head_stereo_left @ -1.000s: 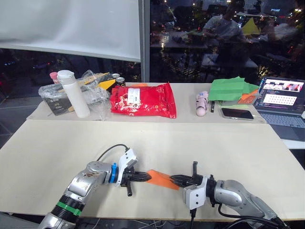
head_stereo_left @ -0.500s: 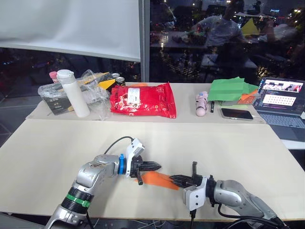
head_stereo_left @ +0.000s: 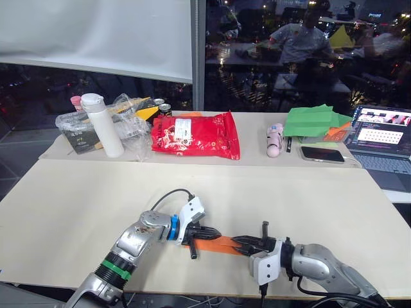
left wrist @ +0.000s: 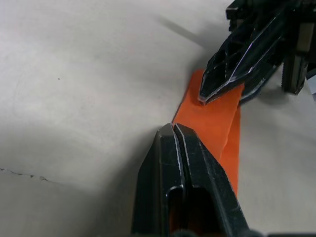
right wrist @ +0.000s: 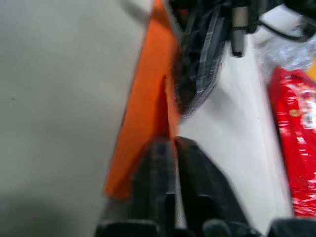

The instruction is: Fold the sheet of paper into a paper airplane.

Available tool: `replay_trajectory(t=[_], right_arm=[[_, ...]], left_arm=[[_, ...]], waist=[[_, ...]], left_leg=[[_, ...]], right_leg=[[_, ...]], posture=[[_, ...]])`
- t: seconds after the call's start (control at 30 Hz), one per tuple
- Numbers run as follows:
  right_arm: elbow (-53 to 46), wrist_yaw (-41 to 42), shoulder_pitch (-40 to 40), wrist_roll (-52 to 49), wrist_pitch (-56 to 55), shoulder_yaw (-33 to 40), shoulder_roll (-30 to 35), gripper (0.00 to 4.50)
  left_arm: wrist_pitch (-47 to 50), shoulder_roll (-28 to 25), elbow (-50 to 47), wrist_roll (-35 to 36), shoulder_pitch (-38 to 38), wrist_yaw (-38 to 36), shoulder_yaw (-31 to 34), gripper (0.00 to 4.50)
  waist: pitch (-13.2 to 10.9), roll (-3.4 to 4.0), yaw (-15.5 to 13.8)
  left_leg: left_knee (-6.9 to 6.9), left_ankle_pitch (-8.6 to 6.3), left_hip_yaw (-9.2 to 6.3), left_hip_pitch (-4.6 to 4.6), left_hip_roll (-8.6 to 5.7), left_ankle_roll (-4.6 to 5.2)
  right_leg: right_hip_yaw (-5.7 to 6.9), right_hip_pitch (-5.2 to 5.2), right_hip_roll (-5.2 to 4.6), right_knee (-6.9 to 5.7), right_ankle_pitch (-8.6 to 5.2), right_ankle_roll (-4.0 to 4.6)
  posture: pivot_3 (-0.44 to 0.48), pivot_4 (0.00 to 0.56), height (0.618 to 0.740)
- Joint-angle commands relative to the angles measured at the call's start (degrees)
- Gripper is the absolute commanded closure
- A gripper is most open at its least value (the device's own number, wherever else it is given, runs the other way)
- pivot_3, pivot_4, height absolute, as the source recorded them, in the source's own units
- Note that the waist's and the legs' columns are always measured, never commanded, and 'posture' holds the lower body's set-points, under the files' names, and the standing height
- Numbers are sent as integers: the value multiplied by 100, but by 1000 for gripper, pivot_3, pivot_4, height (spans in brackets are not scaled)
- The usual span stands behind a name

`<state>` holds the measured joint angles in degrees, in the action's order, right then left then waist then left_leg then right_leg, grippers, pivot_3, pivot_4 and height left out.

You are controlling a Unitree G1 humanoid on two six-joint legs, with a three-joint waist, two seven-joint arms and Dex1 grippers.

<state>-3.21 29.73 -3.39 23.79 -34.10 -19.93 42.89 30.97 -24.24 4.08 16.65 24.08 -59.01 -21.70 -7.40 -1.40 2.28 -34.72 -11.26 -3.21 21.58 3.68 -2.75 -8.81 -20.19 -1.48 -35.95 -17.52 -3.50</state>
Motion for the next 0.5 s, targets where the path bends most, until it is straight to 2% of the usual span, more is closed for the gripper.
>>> replay_trajectory(t=[0.03, 0.13, 0.23, 0.3, 0.33, 0.5], right_arm=[[151, 209, 305, -141, -178, 250, 503, 2516], [247, 220, 491, -506, -95, 715, 894, 1544], [122, 441, 559, -1603, 468, 1148, 905, 1544], [-182, 731, 588, -3005, 1453, 1415, 599, 2107], [-262, 868, 567, -3367, 1774, 1488, 509, 2411], [-856, 1066, 228, -4153, 3204, 1418, -55, 4175]], left_arm=[[-17, -35, 245, -226, -60, 7, -111, 4500], [-54, -52, 275, -238, -90, -13, -108, 4500], [-62, -62, 278, -238, -124, -14, -99, 4500], [-81, -84, 281, -273, -132, -21, -106, 4500], [-110, -105, 286, -312, -133, -23, -113, 4500], [-300, -212, 322, -487, -122, -75, -175, 4500]], waist=[[1, 2, -2], [1, 1, -1], [-3, -5, 11], [-10, -16, 24], [-11, -17, 40], [-12, 9, 90]], left_leg=[[0, 0, 0, 1, -2, 0], [-1, -1, -1, -1, -2, 1], [-3, -1, 0, 1, -4, 2], [-6, -1, -1, 2, -3, 2], [-5, -1, -2, 3, -2, 2], [-2, -1, -6, 10, 1, 3]], right_leg=[[0, 0, -2, 0, -1, -1], [0, 3, -2, -1, -1, -1], [-1, 4, -4, 0, -1, -1], [-2, 4, -4, -1, -1, -1], [-2, 4, -3, -3, -1, -2], [-2, 0, 3, -12, 10, -21]], posture=[[0, 150, 712], [0, 150, 712], [0, 150, 712], [0, 150, 712], [0, 150, 712], [0, 150, 712]])
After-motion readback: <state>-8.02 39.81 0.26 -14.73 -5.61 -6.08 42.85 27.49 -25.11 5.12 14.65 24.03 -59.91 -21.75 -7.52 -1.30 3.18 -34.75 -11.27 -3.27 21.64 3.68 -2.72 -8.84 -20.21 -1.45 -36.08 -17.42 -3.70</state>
